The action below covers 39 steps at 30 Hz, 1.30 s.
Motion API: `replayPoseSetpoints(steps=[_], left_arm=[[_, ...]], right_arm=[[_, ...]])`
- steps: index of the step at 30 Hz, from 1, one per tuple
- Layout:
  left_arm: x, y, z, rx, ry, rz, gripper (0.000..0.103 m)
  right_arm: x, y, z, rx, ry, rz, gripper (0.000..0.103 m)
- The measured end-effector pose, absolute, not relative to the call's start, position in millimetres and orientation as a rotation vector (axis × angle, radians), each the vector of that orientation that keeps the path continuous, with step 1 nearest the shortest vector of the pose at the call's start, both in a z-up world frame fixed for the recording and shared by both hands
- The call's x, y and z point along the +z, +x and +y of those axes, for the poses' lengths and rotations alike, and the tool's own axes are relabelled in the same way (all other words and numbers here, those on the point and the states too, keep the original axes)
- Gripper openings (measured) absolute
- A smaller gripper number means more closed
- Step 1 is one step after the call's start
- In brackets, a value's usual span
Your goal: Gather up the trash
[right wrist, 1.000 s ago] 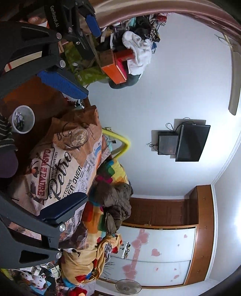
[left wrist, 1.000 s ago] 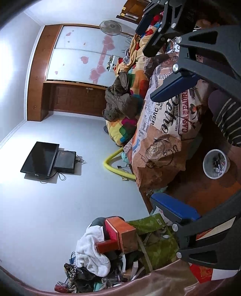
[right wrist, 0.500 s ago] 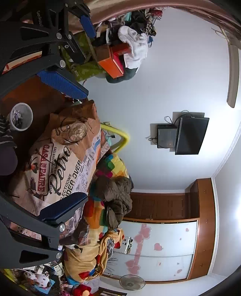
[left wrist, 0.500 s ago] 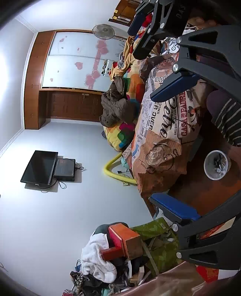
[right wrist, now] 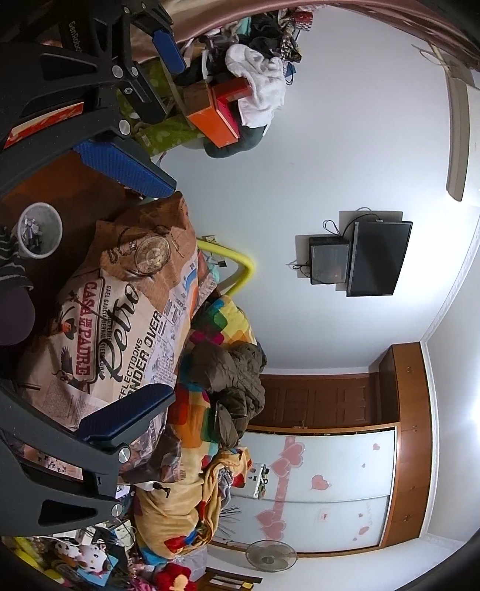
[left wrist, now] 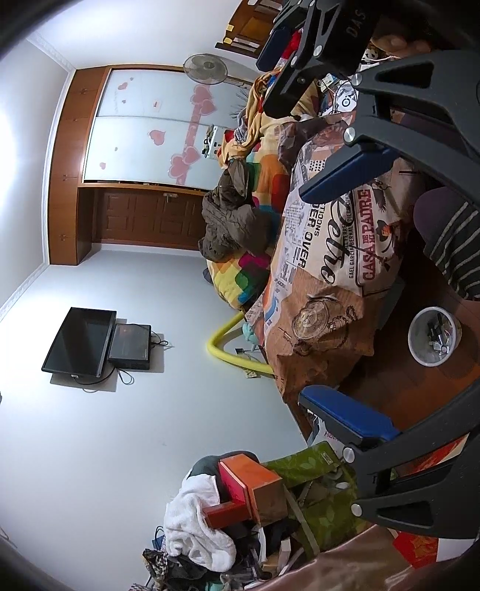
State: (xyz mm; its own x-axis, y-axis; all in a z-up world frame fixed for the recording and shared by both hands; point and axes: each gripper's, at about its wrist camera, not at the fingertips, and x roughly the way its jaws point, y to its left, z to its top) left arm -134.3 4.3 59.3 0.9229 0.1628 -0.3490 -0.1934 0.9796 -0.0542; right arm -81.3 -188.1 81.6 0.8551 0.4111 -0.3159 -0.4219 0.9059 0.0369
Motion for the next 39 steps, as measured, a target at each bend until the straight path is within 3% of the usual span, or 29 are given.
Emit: replayPoseSetpoints(steps=[39], left_arm=[[72, -134, 0, 0.165, -0.088, 0.32, 0.102]], right_arm=[[83, -82, -189, 0.441, -0.031, 0.327, 0.1]])
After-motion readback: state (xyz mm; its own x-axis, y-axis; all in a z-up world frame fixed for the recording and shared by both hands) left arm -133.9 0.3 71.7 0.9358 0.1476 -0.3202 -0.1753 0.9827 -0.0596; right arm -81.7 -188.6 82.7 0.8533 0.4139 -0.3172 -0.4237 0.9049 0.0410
